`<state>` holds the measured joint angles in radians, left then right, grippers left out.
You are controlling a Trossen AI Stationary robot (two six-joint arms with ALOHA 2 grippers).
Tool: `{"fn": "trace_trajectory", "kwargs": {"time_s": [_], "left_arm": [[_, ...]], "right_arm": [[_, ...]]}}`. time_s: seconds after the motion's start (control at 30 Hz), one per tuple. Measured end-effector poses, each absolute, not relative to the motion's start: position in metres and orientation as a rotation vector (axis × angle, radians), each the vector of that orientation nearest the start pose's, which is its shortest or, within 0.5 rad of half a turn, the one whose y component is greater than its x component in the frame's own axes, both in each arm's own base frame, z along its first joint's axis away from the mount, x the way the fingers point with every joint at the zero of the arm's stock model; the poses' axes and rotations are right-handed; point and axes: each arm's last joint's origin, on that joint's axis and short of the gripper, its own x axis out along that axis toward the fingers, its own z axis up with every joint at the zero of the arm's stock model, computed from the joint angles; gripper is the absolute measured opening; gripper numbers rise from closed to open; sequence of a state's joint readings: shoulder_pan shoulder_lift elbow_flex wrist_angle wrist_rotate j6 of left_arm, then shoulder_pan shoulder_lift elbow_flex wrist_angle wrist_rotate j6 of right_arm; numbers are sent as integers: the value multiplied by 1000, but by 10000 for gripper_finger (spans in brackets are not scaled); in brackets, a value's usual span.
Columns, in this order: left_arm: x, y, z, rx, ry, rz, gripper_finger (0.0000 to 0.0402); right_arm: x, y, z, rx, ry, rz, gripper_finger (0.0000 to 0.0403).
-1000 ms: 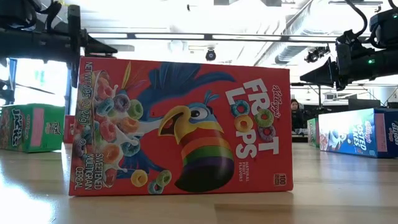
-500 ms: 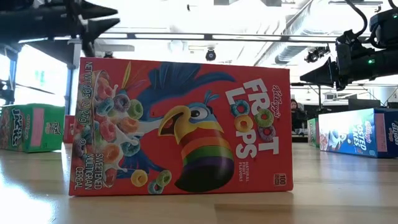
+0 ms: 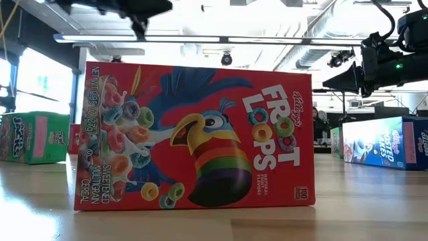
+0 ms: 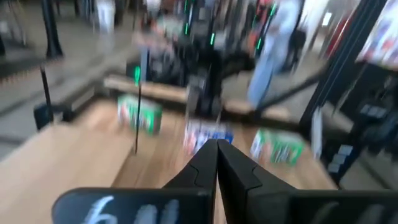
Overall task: Stack cereal on shelf
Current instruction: Put the middle red cereal box on the shelf
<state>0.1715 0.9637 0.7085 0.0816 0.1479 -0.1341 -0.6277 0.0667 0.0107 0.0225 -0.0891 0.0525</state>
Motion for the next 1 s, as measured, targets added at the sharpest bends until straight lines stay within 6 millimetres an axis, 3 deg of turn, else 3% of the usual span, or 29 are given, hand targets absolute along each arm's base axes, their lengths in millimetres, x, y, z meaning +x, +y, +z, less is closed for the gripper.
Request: {"fn": "trace_trajectory", "kwargs": {"time_s": [0.37, 0.57, 0.73, 1.0], "left_arm": [[292, 46, 298, -37, 555, 8, 56], [322, 50, 274, 44, 747, -52, 103], [345, 52, 248, 62, 874, -79, 144], [365, 56, 236, 97, 936, -83, 216]], "right_arm": [[83, -57, 164, 63, 18, -539, 0], [83, -57, 164, 63, 18, -539, 0], [83, -57, 164, 63, 18, -539, 0], [83, -57, 164, 63, 18, -539, 0]]}}
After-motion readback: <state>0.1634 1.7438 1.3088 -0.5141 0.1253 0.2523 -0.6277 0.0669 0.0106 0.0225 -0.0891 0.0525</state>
